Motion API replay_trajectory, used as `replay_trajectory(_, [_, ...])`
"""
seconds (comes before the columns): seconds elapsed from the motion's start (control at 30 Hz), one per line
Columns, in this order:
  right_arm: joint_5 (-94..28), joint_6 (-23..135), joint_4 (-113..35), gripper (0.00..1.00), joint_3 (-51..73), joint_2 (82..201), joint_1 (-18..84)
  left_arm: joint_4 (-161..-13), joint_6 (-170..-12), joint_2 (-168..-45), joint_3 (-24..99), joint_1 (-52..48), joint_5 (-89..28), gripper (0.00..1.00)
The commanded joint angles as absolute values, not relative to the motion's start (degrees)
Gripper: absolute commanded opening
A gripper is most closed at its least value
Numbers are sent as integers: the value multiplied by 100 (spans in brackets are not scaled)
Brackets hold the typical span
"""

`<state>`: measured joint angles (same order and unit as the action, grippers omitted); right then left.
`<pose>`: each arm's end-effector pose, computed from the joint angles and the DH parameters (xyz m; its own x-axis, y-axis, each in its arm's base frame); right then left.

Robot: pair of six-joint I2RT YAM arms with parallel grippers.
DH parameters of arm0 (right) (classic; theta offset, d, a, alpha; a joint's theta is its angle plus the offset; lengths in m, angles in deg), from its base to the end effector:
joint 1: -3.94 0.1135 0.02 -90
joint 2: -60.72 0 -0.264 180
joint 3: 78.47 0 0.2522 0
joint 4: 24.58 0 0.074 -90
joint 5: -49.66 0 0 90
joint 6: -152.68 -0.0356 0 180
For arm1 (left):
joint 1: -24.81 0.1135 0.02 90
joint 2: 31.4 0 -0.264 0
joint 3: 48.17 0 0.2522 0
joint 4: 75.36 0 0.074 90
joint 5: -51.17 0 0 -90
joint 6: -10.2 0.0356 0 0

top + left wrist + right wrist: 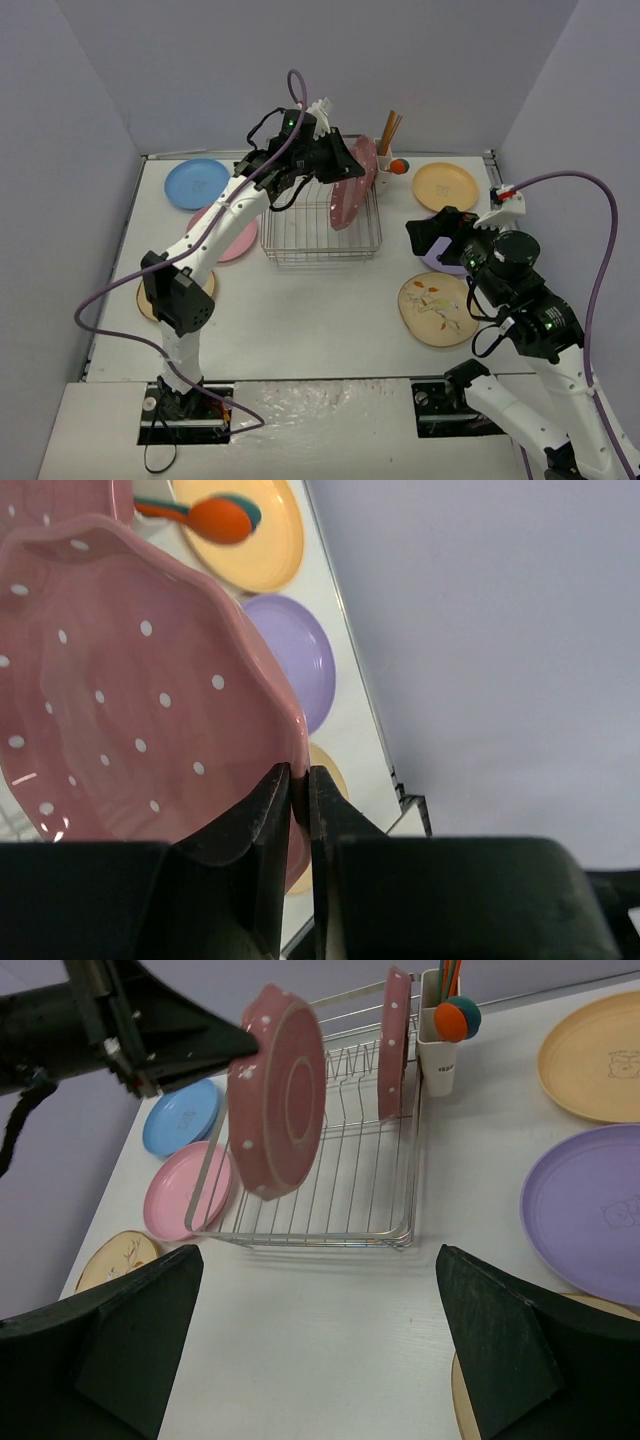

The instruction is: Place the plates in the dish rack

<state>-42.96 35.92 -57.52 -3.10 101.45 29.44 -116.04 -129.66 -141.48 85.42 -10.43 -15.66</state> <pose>0.1243 0.0575 0.4324 -0.1512 0.4262 -0.8919 -0.3592 0.8169 0.4513 0.3545 -0.2676 0.4306 -0.7957 -0.2984 -0.5271 0.3556 0.4744 -0.8053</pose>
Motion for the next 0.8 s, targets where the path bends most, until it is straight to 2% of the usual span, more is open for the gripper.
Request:
replay_trajectory(0.0, [-4227, 3593, -5443, 100, -327, 10245, 2917, -9757, -13341, -14557, 10005, -626, -828, 0])
replay_trajectory(0.2, [-4332, 3690, -5443, 100, -343, 10291, 2917, -9698, -13672, -15660, 11245, -293, -345, 0])
replay_trajectory(0.77, [-4349, 3839, -5451, 100, -390, 10592, 2917, -8424, -14517, -16178, 11354, 31, 191, 0])
